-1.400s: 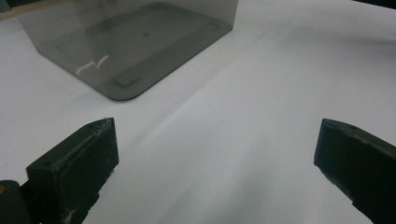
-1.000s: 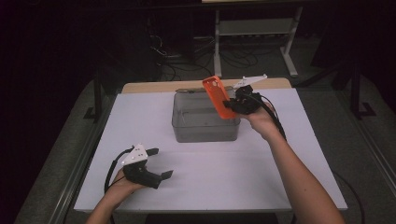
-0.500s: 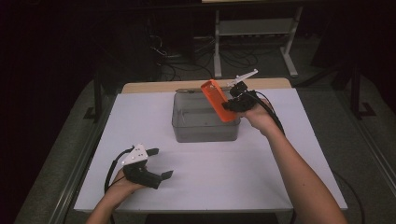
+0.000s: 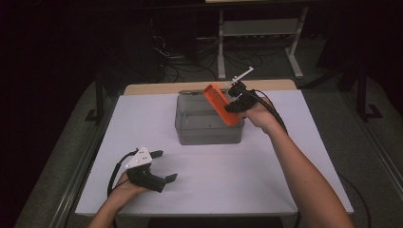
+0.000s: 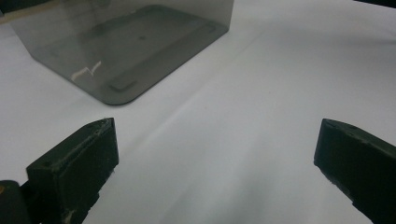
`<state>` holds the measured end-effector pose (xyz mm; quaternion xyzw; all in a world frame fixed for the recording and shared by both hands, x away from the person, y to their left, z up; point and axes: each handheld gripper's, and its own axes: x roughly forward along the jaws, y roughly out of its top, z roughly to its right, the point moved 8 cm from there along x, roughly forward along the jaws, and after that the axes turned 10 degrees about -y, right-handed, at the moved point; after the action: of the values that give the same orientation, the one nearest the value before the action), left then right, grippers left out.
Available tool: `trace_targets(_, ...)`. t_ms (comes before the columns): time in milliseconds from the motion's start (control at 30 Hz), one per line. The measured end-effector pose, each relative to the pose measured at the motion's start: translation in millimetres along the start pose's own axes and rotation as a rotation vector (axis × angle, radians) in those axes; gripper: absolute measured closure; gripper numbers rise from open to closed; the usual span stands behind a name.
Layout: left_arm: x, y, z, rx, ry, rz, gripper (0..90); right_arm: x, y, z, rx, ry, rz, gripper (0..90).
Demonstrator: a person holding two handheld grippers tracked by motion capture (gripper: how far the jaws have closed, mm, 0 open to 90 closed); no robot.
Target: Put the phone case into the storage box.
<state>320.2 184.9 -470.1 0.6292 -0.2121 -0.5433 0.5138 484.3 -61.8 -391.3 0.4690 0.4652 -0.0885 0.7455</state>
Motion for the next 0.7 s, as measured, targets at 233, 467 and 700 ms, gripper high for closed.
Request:
trace_targets(233, -1.9, 2.2, -3.6, 0.011, 0.008, 0.018, 0.0, 3.3, 3.3, 0.8, -0.012, -0.008, -0.049, 81.5)
trace_targets(467, -2.9, 2.7, -2.8, 0.01, 0.006, 0.024, 0.0, 7.7, 5.3, 0.6, -0.007, -0.006, -0.109, 81.5)
trace_targets(700, -3.4, 3.0, -1.6, 0.007, 0.005, 0.027, 0.0, 13.5, 2.6, 0.4, -0.019, 0.004, -0.174, 81.3)
